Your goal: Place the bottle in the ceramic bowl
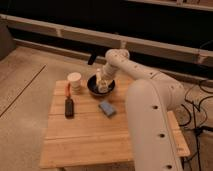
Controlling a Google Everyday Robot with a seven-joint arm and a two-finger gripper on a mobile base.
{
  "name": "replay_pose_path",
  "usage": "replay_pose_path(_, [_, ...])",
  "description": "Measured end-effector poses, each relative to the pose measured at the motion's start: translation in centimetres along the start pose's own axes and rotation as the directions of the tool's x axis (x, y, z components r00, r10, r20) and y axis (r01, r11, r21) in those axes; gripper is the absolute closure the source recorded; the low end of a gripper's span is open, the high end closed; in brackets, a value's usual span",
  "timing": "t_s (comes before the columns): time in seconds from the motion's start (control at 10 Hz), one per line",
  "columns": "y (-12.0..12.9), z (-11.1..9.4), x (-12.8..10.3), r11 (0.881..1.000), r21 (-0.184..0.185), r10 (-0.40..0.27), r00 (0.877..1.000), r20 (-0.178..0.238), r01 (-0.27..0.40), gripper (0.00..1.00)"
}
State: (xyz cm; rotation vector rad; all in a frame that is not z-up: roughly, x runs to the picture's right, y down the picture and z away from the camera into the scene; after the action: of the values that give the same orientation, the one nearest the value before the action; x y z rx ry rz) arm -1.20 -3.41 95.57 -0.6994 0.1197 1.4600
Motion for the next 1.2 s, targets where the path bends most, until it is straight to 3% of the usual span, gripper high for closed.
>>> replay_pose_path(0.5, [-0.05, -0.03, 0.0, 1.0, 0.0, 0.001, 1.0, 0.0, -0.001, 0.71])
replay_pose_path(0.7, [-0.05, -0.01, 0.01, 1.0, 0.0, 0.001, 1.0, 0.0, -0.001, 0.89])
replay_pose_path(0.8, [-0.05, -0.01, 0.01, 1.0, 0.0, 0.001, 1.0, 0.0, -0.001, 0.91])
replay_pose_path(0.9, [-0.05, -0.02, 0.01, 1.0, 0.0, 0.001, 1.0, 0.0, -0.001, 0.88])
replay_pose_path(1.1, [-0.05, -0.01, 0.01, 1.0, 0.0, 0.001, 1.0, 0.0, -0.001, 0.71])
replay_pose_path(1.2, [-0.05, -0.01, 0.01, 1.0, 0.0, 0.001, 1.0, 0.0, -0.001, 0.57])
